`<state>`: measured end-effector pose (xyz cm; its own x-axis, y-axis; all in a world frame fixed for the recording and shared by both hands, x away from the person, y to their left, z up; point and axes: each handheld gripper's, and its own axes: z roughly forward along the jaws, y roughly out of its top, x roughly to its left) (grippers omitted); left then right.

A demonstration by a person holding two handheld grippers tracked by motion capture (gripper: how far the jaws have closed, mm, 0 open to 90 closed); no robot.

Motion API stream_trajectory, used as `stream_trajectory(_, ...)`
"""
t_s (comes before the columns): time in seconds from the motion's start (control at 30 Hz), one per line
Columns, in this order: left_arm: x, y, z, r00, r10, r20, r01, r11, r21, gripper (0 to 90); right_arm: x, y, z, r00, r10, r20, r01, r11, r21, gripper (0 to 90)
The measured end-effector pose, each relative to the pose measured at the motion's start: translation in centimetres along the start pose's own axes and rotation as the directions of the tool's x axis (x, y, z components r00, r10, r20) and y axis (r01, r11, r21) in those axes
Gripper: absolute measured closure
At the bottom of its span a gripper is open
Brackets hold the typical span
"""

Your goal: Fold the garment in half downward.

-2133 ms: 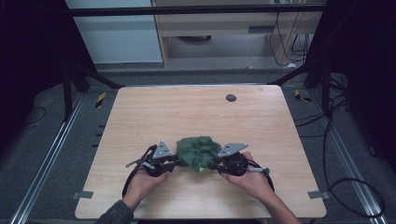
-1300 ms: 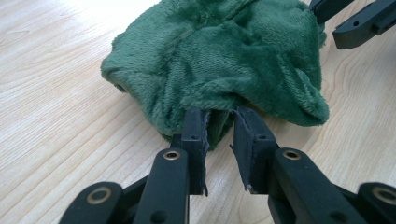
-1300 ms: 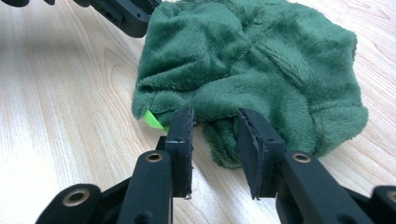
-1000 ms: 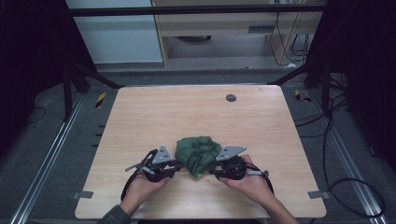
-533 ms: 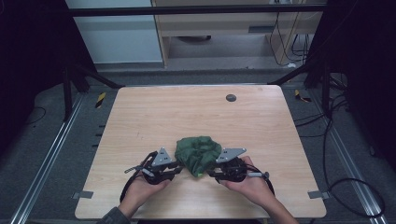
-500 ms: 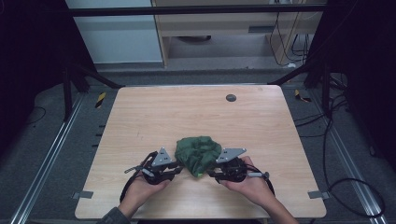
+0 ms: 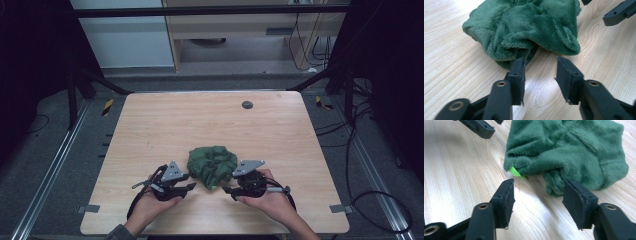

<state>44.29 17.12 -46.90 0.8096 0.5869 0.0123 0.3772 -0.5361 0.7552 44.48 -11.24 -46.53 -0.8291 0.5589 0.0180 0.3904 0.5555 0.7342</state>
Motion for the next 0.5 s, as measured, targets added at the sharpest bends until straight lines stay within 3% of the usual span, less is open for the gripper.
stream_trajectory(0.13, 0.0, -0.1, -0.1, 0.9999, -0.014, -0.007, 0.014, 0.9999, 0.002, 43.0, 0.0, -0.5, -0.4, 0.9997, 0.004, 0.024, -0.004, 1.0, -0.002, 36.2)
stream_trajectory(0.5, -0.2, -0.4, -0.4, 0.9995, -0.032, -0.008, 0.032, 0.9994, 0.014, 25.3, -0.5, -1.1, -1.2, 0.9979, 0.015, 0.063, -0.015, 1.0, -0.004, 21.4)
